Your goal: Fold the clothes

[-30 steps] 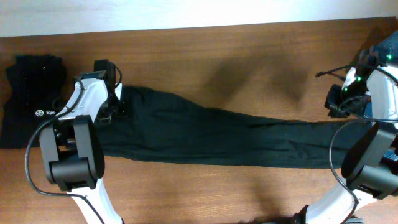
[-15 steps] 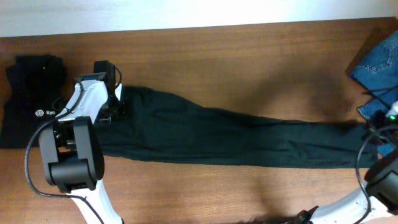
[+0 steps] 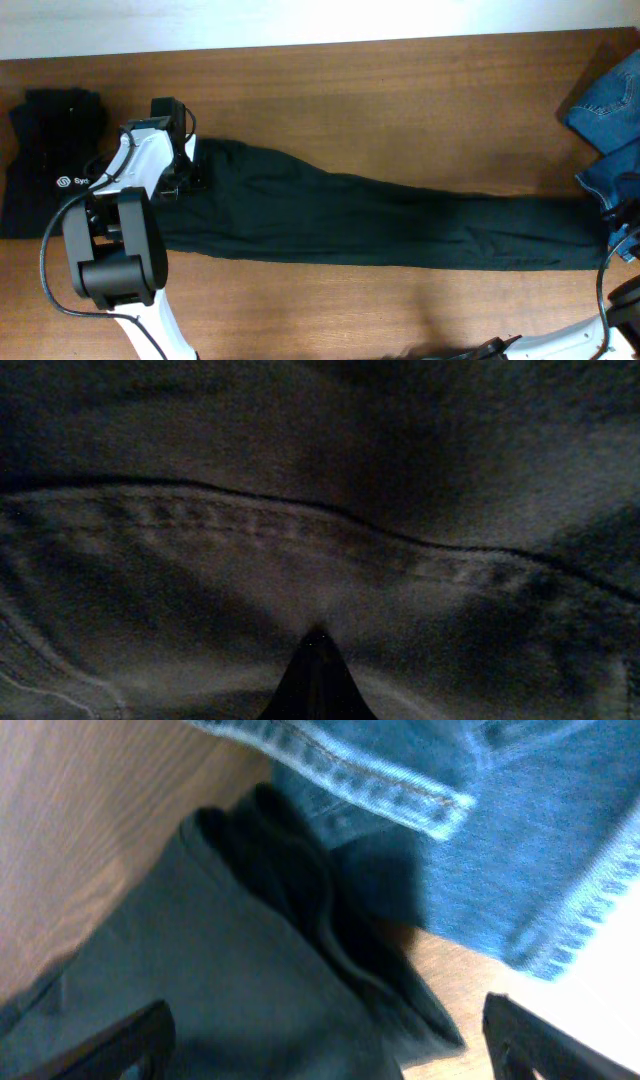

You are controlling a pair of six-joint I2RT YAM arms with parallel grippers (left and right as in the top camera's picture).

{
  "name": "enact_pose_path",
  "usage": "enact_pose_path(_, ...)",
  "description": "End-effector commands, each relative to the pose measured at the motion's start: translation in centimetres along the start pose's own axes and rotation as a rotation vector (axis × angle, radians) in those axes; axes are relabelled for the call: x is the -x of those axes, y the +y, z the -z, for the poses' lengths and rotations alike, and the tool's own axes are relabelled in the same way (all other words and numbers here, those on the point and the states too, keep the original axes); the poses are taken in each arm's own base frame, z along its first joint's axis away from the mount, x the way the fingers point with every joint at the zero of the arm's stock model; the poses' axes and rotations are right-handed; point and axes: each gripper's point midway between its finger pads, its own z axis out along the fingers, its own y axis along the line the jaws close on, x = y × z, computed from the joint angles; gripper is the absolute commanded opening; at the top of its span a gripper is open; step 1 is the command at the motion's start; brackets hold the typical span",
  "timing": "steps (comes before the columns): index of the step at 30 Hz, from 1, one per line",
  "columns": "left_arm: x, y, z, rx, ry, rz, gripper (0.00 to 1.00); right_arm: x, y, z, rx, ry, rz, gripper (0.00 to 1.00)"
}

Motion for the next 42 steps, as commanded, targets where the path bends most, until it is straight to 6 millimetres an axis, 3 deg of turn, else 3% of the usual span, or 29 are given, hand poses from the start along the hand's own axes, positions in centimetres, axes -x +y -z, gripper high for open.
enact_pose_path(1,-1.9,-0.4,-1.9,-0.017,0.074,0.006,0.00,-0.6,1.2,-1.3,0.081,-0.020,0.031,0.93)
enact_pose_path(14,-2.0,-0.4,-1.9,-0.014,0.075,0.005,0.00,-3.1,0.4,-5.6,0.129,0.053,-0.011,0.93)
enact_pose_path(22,-2.2,-0.4,-1.9,-0.015,0.083,0.005,0.01,-3.3,3.5,-7.4,0.340,0.051,-0.010,0.82)
enact_pose_path(31,-2.5,-0.4,-1.9,-0.014,0.094,0.003,0.01,-4.9,7.0,-9.2,0.368,0.158,0.076,0.77)
enact_pose_path(33,-2.5,-0.4,-1.9,-0.014,0.097,0.003,0.01,-5.0,7.3,-9.6,0.351,0.172,0.097,0.68)
enact_pose_path(36,-2.6,-0.4,-1.8,-0.014,0.101,0.003,0.01,-4.9,7.6,-9.7,0.346,0.178,0.101,0.27)
enact_pose_path(39,-2.8,-0.4,-1.8,-0.014,0.107,0.002,0.01,-4.4,7.5,-9.4,0.338,0.173,0.066,0.04)
enact_pose_path(42,-2.5,-0.3,-1.4,-0.015,0.103,0.003,0.00,-2.9,7.7,-8.5,0.333,0.161,0.046,0.04)
